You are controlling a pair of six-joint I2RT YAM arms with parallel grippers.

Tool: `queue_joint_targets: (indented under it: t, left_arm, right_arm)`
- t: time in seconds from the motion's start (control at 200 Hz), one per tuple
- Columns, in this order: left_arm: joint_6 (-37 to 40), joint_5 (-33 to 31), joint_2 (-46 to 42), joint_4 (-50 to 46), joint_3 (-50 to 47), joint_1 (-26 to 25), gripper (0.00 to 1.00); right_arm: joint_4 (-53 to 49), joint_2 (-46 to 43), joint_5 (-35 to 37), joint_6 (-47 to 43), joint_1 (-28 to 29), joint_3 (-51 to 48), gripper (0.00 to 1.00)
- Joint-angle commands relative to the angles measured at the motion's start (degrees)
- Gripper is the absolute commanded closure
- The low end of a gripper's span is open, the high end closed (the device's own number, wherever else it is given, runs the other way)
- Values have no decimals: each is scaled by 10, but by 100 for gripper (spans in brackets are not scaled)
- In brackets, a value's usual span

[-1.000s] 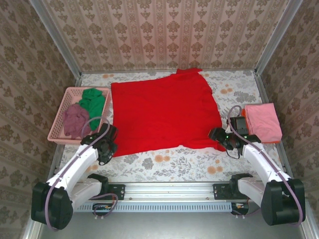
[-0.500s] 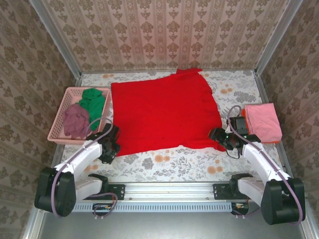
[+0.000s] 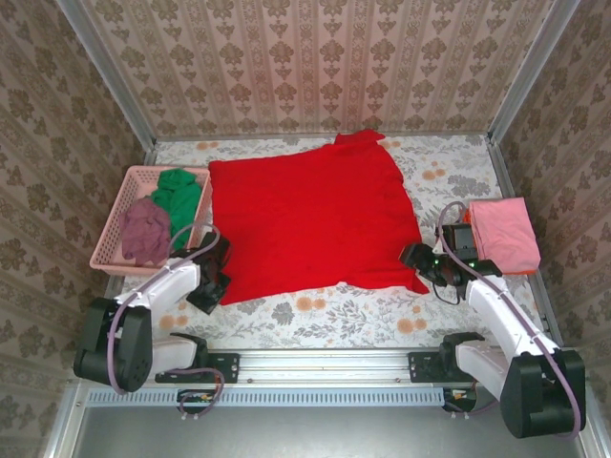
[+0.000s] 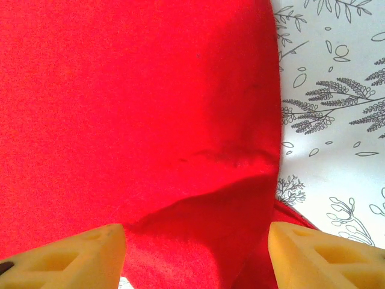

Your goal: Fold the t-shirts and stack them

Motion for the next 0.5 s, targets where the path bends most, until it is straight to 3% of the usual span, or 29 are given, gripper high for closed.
queue_joint_targets:
  t: [0.0, 0.175, 0.37, 0.495]
  left_arm:
    - [2, 18, 18, 59, -35, 6, 100]
    - [0, 13, -5, 56, -33, 4, 100]
    - [3, 12, -6, 50, -24, 3, 100]
    - [4, 12, -6, 49, -25, 2, 100]
  right_arm:
    - [-35, -17, 11, -22, 1, 2, 35]
    - [-85, -31, 23, -81, 37, 14, 34]
    - [-117, -108, 98, -50, 133, -26, 31]
    - [-99, -129, 123, -36, 164, -51, 34]
